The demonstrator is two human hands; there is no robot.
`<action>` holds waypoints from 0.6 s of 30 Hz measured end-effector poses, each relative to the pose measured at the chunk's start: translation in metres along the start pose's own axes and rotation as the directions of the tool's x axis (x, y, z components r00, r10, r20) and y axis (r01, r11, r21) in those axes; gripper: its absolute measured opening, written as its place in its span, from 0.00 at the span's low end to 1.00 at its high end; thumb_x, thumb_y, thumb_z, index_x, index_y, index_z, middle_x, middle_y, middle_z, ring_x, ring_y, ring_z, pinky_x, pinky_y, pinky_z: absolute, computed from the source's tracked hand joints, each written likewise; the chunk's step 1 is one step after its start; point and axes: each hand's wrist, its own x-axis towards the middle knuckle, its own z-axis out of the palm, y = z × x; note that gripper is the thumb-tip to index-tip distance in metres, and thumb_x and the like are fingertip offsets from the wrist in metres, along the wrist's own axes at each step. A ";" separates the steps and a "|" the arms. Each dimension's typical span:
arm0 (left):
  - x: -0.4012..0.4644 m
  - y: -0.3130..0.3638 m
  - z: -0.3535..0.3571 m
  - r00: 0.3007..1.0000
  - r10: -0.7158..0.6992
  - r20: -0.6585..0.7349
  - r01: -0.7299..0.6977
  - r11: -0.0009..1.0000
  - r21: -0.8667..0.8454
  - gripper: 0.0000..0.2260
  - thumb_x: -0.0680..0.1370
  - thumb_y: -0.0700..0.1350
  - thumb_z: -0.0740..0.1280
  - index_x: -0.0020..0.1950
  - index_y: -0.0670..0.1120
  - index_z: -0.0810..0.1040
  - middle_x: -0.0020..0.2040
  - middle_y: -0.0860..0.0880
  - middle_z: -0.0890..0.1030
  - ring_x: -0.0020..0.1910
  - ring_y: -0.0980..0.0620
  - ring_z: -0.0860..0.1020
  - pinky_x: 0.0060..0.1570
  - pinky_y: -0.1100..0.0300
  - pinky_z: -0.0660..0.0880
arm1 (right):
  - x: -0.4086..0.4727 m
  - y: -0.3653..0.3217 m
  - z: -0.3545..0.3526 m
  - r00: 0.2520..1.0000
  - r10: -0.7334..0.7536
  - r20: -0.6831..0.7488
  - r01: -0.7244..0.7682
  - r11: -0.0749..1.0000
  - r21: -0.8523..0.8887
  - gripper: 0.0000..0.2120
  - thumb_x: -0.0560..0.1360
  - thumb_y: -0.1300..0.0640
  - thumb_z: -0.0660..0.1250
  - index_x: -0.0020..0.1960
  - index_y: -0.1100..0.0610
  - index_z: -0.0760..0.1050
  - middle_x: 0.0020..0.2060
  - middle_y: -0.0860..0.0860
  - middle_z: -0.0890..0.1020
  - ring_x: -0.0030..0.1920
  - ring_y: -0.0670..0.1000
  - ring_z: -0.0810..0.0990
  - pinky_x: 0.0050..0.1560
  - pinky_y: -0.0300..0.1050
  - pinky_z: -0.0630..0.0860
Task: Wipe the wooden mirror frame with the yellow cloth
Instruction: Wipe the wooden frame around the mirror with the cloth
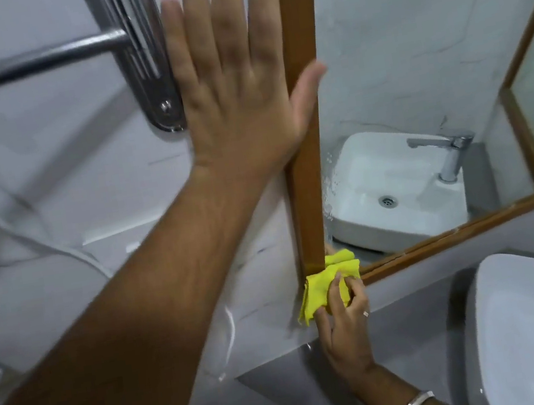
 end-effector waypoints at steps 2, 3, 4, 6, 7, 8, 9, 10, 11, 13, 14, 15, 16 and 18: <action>0.031 -0.001 0.007 0.997 -0.003 0.074 0.003 1.000 0.003 0.37 0.82 0.66 0.52 0.78 0.38 0.64 0.76 0.34 0.65 0.75 0.33 0.63 0.74 0.38 0.55 | 0.020 -0.020 -0.008 0.992 -0.069 -0.103 0.074 0.996 0.042 0.26 0.78 0.52 0.58 0.74 0.57 0.61 0.67 0.62 0.61 0.65 0.70 0.67 0.67 0.59 0.65; 0.040 -0.003 0.010 0.998 0.012 0.055 -0.012 1.000 -0.003 0.36 0.82 0.65 0.52 0.77 0.38 0.65 0.75 0.35 0.66 0.75 0.34 0.64 0.74 0.38 0.56 | 0.037 -0.032 -0.016 0.979 -0.118 -0.169 0.129 0.990 0.055 0.24 0.80 0.53 0.57 0.74 0.56 0.61 0.66 0.62 0.62 0.65 0.69 0.67 0.68 0.59 0.65; 0.045 -0.005 0.012 0.999 0.031 -0.015 -0.031 0.999 -0.018 0.34 0.82 0.64 0.54 0.76 0.38 0.68 0.74 0.36 0.70 0.73 0.34 0.67 0.72 0.38 0.59 | 0.055 -0.046 -0.026 0.959 -0.166 -0.229 0.184 0.981 0.059 0.23 0.81 0.53 0.56 0.75 0.56 0.61 0.66 0.64 0.62 0.66 0.68 0.67 0.70 0.58 0.65; 0.047 -0.009 0.015 0.990 0.071 -0.119 -0.075 0.997 -0.026 0.31 0.82 0.61 0.58 0.73 0.36 0.72 0.70 0.35 0.73 0.70 0.34 0.71 0.70 0.37 0.63 | 0.093 -0.069 -0.047 0.911 -0.261 -0.318 0.288 0.957 0.040 0.24 0.79 0.57 0.58 0.74 0.59 0.63 0.65 0.70 0.64 0.69 0.64 0.64 0.75 0.54 0.60; 0.047 -0.010 0.017 0.987 0.092 -0.136 -0.097 0.995 -0.035 0.31 0.82 0.60 0.58 0.72 0.36 0.72 0.70 0.35 0.73 0.70 0.34 0.71 0.69 0.37 0.63 | 0.107 -0.076 -0.056 0.892 -0.306 -0.333 0.331 0.943 0.019 0.25 0.76 0.59 0.58 0.73 0.61 0.64 0.65 0.71 0.64 0.71 0.64 0.63 0.76 0.53 0.57; 0.046 -0.009 0.017 0.985 0.099 -0.140 -0.106 0.994 -0.039 0.30 0.82 0.59 0.58 0.72 0.35 0.72 0.70 0.35 0.73 0.70 0.34 0.71 0.70 0.37 0.63 | 0.115 -0.076 -0.061 0.880 -0.349 -0.323 0.364 0.931 -0.014 0.26 0.75 0.61 0.59 0.73 0.61 0.64 0.67 0.69 0.62 0.72 0.65 0.62 0.77 0.54 0.56; 0.046 -0.009 0.017 0.986 0.089 -0.141 -0.095 0.995 -0.036 0.30 0.82 0.59 0.58 0.73 0.36 0.72 0.70 0.35 0.73 0.70 0.34 0.71 0.70 0.37 0.63 | 0.113 -0.070 -0.062 0.874 -0.386 -0.295 0.390 0.920 -0.050 0.27 0.75 0.61 0.59 0.74 0.60 0.63 0.69 0.66 0.61 0.74 0.66 0.60 0.77 0.55 0.55; 0.045 -0.007 0.016 0.987 0.081 -0.139 -0.088 0.995 -0.041 0.31 0.82 0.60 0.58 0.73 0.36 0.72 0.71 0.35 0.73 0.71 0.34 0.71 0.70 0.37 0.62 | 0.102 -0.056 -0.058 0.878 -0.410 -0.246 0.405 0.911 -0.076 0.28 0.75 0.61 0.59 0.75 0.58 0.62 0.71 0.63 0.60 0.76 0.65 0.57 0.77 0.56 0.56; 0.045 -0.006 0.016 0.987 0.082 -0.135 -0.090 0.994 -0.056 0.31 0.82 0.60 0.57 0.73 0.36 0.71 0.71 0.35 0.72 0.71 0.34 0.70 0.71 0.38 0.62 | 0.083 -0.034 -0.051 0.894 -0.414 -0.173 0.403 0.910 -0.094 0.29 0.75 0.60 0.59 0.76 0.55 0.60 0.74 0.60 0.58 0.78 0.62 0.54 0.76 0.57 0.59; 0.045 -0.006 0.016 0.991 0.084 -0.108 -0.091 0.994 -0.065 0.33 0.82 0.62 0.55 0.75 0.36 0.69 0.73 0.35 0.71 0.72 0.35 0.68 0.72 0.39 0.60 | 0.040 0.010 -0.035 0.920 -0.392 0.004 0.390 0.913 -0.123 0.29 0.76 0.58 0.60 0.76 0.52 0.58 0.79 0.53 0.51 0.80 0.57 0.48 0.66 0.63 0.70; 0.044 -0.006 0.016 0.991 0.083 -0.102 -0.090 0.994 -0.062 0.33 0.82 0.62 0.54 0.75 0.37 0.68 0.73 0.36 0.70 0.73 0.35 0.68 0.72 0.40 0.59 | 0.022 0.029 -0.030 0.919 -0.384 0.089 0.393 0.905 -0.160 0.27 0.78 0.55 0.59 0.76 0.51 0.58 0.80 0.51 0.48 0.80 0.57 0.47 0.59 0.66 0.75; 0.044 -0.007 0.016 0.991 0.082 -0.105 -0.089 0.994 -0.064 0.34 0.82 0.63 0.54 0.75 0.37 0.68 0.74 0.36 0.70 0.73 0.36 0.67 0.72 0.41 0.58 | 0.012 0.043 -0.026 0.915 -0.371 0.157 0.397 0.897 -0.196 0.24 0.81 0.51 0.56 0.76 0.51 0.58 0.80 0.50 0.48 0.80 0.58 0.45 0.54 0.69 0.77; 0.044 -0.007 0.016 0.991 0.080 -0.108 -0.088 0.994 -0.068 0.34 0.82 0.63 0.53 0.75 0.37 0.68 0.74 0.36 0.70 0.73 0.36 0.67 0.72 0.42 0.58 | 0.008 0.049 -0.025 0.915 -0.348 0.204 0.390 0.894 -0.222 0.22 0.82 0.48 0.52 0.76 0.51 0.59 0.80 0.51 0.49 0.80 0.58 0.45 0.53 0.71 0.77; 0.044 -0.006 0.017 0.993 0.071 -0.096 -0.079 0.994 -0.075 0.34 0.82 0.63 0.53 0.76 0.37 0.68 0.74 0.36 0.69 0.74 0.36 0.67 0.73 0.42 0.57 | 0.011 0.047 -0.028 0.918 -0.307 0.251 0.366 0.900 -0.238 0.23 0.83 0.46 0.49 0.75 0.52 0.59 0.76 0.56 0.54 0.80 0.59 0.44 0.55 0.73 0.74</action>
